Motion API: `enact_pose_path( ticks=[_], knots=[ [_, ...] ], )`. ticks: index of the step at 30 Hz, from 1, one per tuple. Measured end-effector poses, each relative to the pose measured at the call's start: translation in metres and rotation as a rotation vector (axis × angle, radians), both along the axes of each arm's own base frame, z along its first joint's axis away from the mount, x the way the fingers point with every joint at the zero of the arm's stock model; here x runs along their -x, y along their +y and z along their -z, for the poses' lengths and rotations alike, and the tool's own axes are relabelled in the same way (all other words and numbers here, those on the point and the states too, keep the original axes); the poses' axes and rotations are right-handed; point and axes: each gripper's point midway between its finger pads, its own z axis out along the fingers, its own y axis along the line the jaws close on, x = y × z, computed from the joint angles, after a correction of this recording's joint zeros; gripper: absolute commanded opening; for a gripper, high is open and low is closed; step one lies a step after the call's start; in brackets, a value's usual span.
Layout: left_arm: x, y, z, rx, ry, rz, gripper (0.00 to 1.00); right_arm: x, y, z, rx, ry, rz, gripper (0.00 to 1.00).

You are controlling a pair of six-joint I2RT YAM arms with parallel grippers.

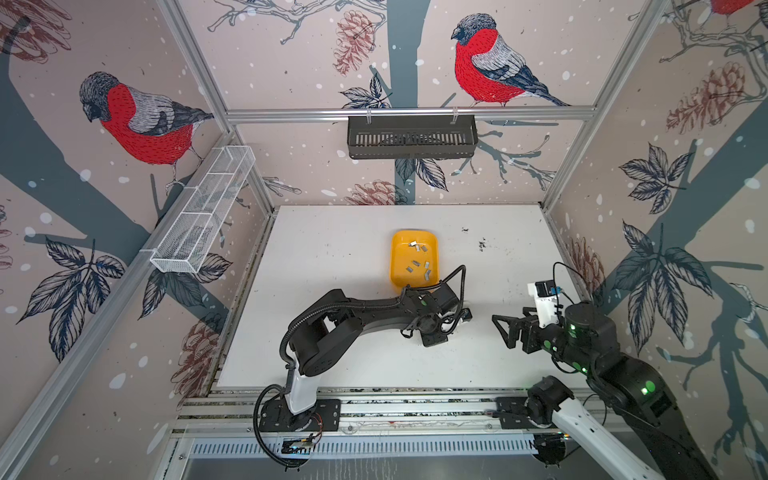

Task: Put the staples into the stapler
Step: 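Open the left gripper and lift it away from the pink stapler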

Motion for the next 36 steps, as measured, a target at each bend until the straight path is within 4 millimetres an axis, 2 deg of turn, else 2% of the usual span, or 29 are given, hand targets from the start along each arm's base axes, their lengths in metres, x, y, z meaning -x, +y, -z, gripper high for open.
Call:
enact_pose_path(
  ticks=[3,6,11,15,24,28,33,36],
  knots=[
    [0.000,0.000,-0.002,0.005,-0.003,0.000,0.59,0.000,0.000,0.000,0.000,0.001,-0.001,1.00],
    [0.000,0.000,-0.005,0.009,-0.004,-0.002,0.68,0.000,0.001,0.001,-0.001,0.005,-0.006,1.00],
    [-0.001,-0.001,-0.019,0.044,-0.017,-0.021,0.98,0.000,0.002,0.001,0.000,0.009,-0.008,1.00],
    [0.000,0.002,-0.039,0.089,-0.034,-0.051,0.99,0.000,0.002,0.001,0.000,0.008,-0.008,1.00],
    [-0.006,0.028,-0.108,0.304,-0.087,-0.210,0.98,-0.012,0.002,-0.004,-0.008,-0.014,0.026,1.00],
    [-0.021,0.057,-0.130,0.414,-0.106,-0.364,0.98,-0.028,0.008,-0.007,-0.051,-0.023,0.063,1.00],
    [-0.044,0.095,-0.154,0.500,-0.223,-0.556,0.97,-0.046,0.016,-0.011,-0.097,-0.059,0.084,1.00],
    [-0.063,0.125,-0.163,0.530,-0.302,-0.691,0.97,-0.056,0.020,-0.010,-0.126,-0.073,0.100,1.00]
  ],
)
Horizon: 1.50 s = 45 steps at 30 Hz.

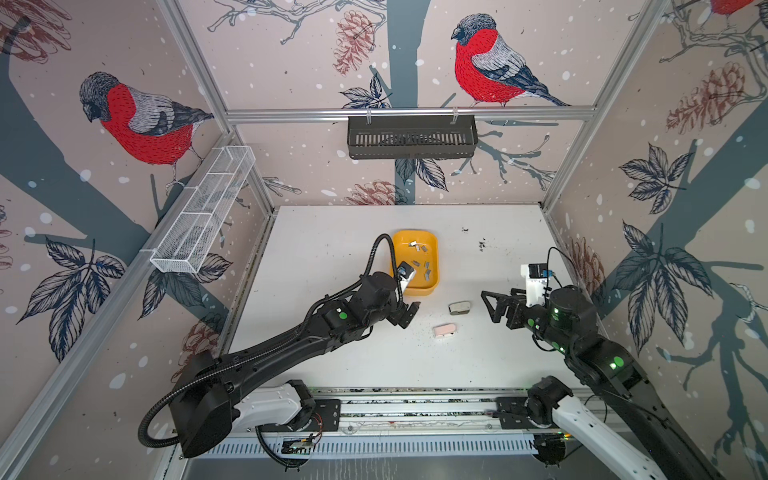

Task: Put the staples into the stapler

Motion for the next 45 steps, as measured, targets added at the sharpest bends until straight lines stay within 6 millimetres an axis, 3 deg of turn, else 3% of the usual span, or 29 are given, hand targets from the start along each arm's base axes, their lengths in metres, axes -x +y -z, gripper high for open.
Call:
enact_pose_path(
  ticks=[7,17,21,25,29,42,45],
  knots=[
    [-0.035,0.083,0.008,0.074,-0.050,-0.313,0.97,-0.019,0.006,0.009,-0.028,-0.021,0.032,1.00],
    [-0.068,0.176,0.033,0.109,-0.095,-0.672,0.97,-0.045,0.007,0.030,0.004,-0.006,0.093,1.00],
    [-0.077,0.205,0.047,0.087,-0.077,-0.782,0.97,-0.056,0.004,0.039,0.032,0.010,0.129,1.00],
    [-0.083,0.224,0.059,0.056,-0.079,-0.836,0.98,-0.069,-0.005,0.047,0.063,0.021,0.201,1.00],
    [-0.089,0.239,0.056,0.057,-0.131,-0.854,0.98,-0.080,-0.021,0.056,0.100,0.025,0.305,1.00],
    [-0.102,0.249,0.085,0.012,-0.234,-0.754,0.97,-0.110,-0.063,0.077,0.215,0.010,0.484,1.00],
    [-0.110,0.249,0.079,0.017,-0.268,-0.736,0.97,-0.111,-0.072,0.080,0.241,-0.004,0.510,1.00]
  ],
)
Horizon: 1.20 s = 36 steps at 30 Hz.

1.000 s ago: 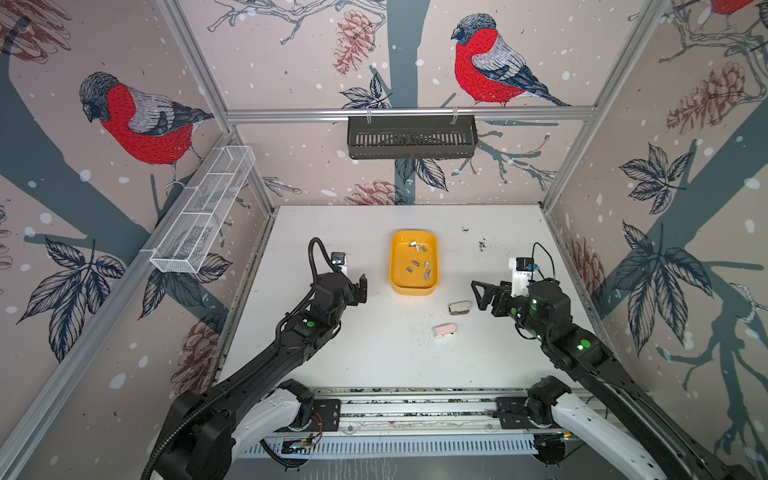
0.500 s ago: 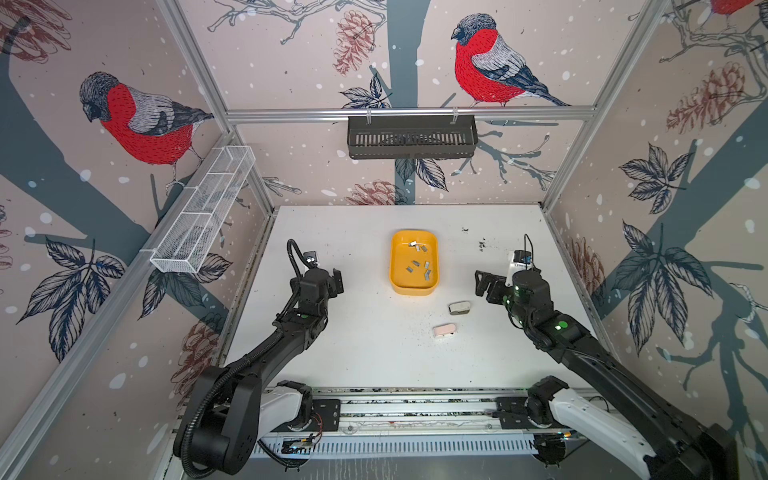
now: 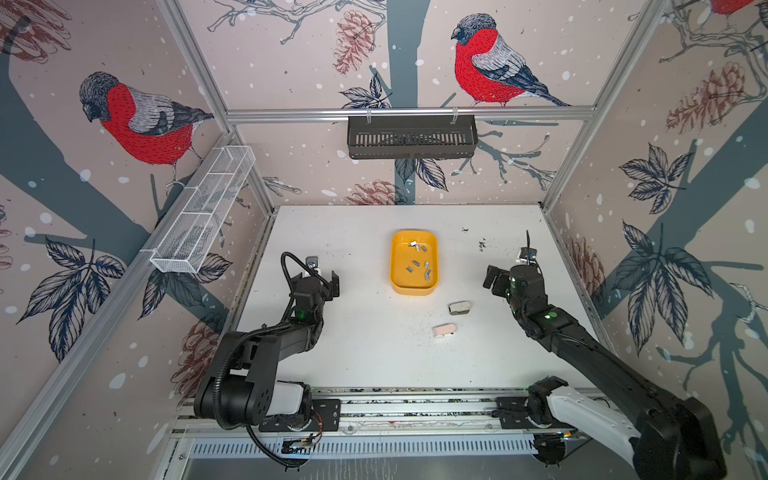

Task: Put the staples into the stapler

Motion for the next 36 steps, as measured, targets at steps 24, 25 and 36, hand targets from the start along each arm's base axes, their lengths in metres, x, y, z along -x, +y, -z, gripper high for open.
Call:
enact_pose_path(
  ticks=[24,25,36],
  knots=[
    [-0.007,0.016,0.003,0.090,-0.082,0.036,0.98,-0.036,-0.056,0.030,0.198,-0.131,0.130,0.99],
    [-0.007,0.016,0.003,0.090,-0.082,0.036,0.98,-0.038,-0.058,0.032,0.207,-0.139,0.134,1.00],
    [-0.007,0.016,0.002,0.091,-0.083,0.036,0.98,-0.044,-0.061,0.051,0.307,-0.163,0.070,1.00]
  ],
)
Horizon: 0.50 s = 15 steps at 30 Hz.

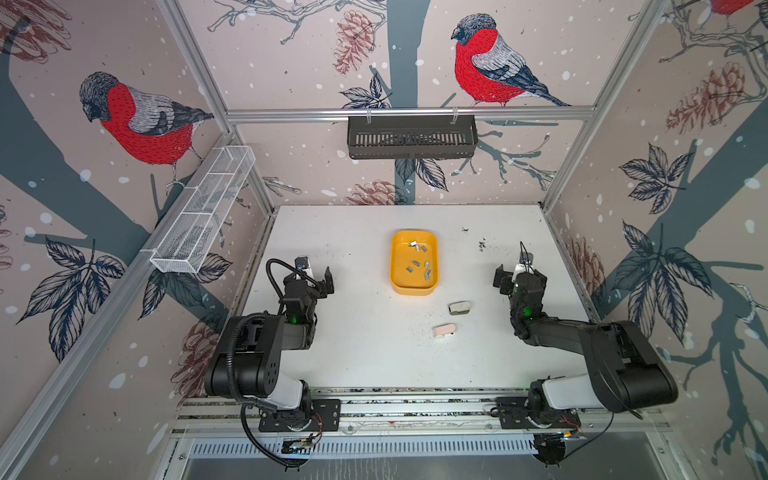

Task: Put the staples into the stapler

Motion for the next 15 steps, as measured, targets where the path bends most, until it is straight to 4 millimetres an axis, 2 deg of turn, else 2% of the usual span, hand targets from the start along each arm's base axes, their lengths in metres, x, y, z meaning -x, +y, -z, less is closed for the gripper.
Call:
enact_pose_path(
  ticks=[10,15],
  knots=[
    [0.000,0.000,0.000,0.000,0.000,0.000,0.98,0.007,0.008,-0.013,0.016,-0.071,-0.074,0.99],
    [0.000,0.000,0.000,0.000,0.000,0.000,0.98,0.014,0.004,0.001,0.021,-0.072,-0.070,0.99]
  ],
)
